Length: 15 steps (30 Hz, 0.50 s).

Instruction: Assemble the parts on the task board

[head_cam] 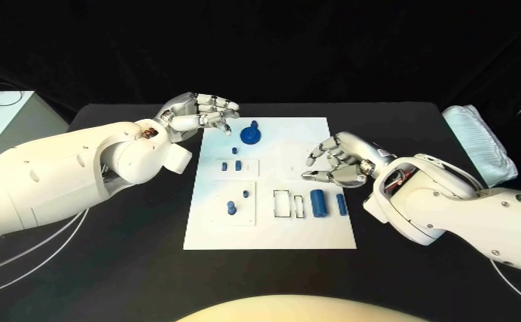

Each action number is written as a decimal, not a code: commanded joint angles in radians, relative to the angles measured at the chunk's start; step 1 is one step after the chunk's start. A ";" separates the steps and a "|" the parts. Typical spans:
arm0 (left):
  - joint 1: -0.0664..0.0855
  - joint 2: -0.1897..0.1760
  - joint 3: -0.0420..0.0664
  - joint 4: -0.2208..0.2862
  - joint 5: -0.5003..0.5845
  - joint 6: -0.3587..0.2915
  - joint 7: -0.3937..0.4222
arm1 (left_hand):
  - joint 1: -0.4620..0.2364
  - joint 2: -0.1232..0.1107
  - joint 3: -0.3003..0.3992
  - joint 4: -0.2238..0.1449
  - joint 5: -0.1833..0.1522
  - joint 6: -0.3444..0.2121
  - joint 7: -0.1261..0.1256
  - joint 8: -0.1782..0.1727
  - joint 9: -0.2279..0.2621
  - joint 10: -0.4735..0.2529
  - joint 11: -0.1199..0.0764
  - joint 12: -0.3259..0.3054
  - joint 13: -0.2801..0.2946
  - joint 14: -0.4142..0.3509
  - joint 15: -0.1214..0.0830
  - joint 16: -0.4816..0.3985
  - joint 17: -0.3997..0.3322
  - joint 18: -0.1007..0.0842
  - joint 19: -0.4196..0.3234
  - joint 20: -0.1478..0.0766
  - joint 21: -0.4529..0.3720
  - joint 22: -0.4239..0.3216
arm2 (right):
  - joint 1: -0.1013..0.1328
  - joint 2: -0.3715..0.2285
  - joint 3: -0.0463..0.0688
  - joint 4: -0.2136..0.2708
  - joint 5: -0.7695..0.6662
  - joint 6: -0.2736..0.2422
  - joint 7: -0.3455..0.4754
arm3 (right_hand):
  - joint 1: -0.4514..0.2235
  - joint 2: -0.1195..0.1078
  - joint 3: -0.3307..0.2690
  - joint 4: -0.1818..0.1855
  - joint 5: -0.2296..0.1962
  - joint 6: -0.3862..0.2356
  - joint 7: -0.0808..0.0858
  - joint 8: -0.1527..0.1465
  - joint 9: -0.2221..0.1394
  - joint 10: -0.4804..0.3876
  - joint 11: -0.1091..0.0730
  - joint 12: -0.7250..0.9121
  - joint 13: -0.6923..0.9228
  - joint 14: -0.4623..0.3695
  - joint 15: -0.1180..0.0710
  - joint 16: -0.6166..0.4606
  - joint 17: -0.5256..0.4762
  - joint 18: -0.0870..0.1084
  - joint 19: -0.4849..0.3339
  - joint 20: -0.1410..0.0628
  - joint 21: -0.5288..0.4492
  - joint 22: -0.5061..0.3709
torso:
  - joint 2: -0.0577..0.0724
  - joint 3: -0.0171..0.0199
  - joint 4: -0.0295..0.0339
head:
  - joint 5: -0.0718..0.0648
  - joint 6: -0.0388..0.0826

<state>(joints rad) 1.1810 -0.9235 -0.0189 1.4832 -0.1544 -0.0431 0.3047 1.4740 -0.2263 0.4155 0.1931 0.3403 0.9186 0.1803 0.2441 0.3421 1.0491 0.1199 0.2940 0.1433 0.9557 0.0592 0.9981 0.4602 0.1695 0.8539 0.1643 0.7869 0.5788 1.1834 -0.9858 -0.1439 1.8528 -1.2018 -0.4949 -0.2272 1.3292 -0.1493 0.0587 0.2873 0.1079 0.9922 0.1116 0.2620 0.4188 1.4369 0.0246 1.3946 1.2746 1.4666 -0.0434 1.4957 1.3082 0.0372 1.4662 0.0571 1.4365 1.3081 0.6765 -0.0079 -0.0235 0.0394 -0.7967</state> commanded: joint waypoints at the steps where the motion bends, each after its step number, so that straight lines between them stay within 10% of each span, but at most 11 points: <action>1: -0.004 0.000 0.001 0.007 0.009 0.015 0.007 | -0.001 0.009 0.001 0.005 0.001 0.007 0.002 -0.001 -0.001 0.006 0.003 -0.007 -0.001 -0.008 0.002 -0.007 0.001 0.011 -0.006 -0.001 -0.003 0.002 | 0.000 -0.044 -0.004 0.023 0.102 0.077 -0.032 | -0.023 0.000 -0.014 0.003 0.004 0.007 -0.010 0.029 0.014 0.058 -0.003 0.094 0.173 0.079 -0.006 0.026 0.131 -0.020 0.087 -0.006 0.045 0.230 | -0.002 0.0027 -0.0067 | -0.024 0.000; 15: -0.013 -0.005 0.001 0.022 0.009 0.016 0.008 | -0.001 0.011 -0.002 0.007 0.001 0.008 0.001 -0.001 -0.003 0.008 0.003 -0.011 -0.003 -0.009 0.002 -0.008 0.004 0.012 -0.008 0.000 -0.004 0.003 | -0.052 -0.107 -0.020 0.052 -0.046 0.076 -0.205 | -0.096 0.005 -0.089 0.006 0.004 0.007 -0.018 0.069 0.034 0.107 -0.008 0.149 0.258 0.095 -0.009 0.059 0.215 -0.037 0.104 -0.009 0.132 0.262 | -0.002 0.0001 -0.0026 | -0.048 -0.002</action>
<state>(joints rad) 1.1688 -0.9293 -0.0189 1.5014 -0.1524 -0.0428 0.3050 1.4740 -0.2263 0.4126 0.1960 0.3403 0.9186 0.1803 0.2441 0.3399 1.0528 0.1235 0.2863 0.1407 0.9520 0.0630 0.9931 0.4638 0.1695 0.8539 0.1643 0.7869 0.5809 1.1342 -1.0968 -0.1634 1.9039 -1.1925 -0.4371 -0.3663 1.2401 -0.1427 -0.0283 0.2947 0.1079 0.9972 0.0994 0.3278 0.4517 1.4632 0.0213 1.5380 1.3084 1.4665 -0.0433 1.5513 1.3085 0.0067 1.4662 0.0572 1.5649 1.3079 0.6739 -0.0071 -0.0278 -0.0088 -0.7978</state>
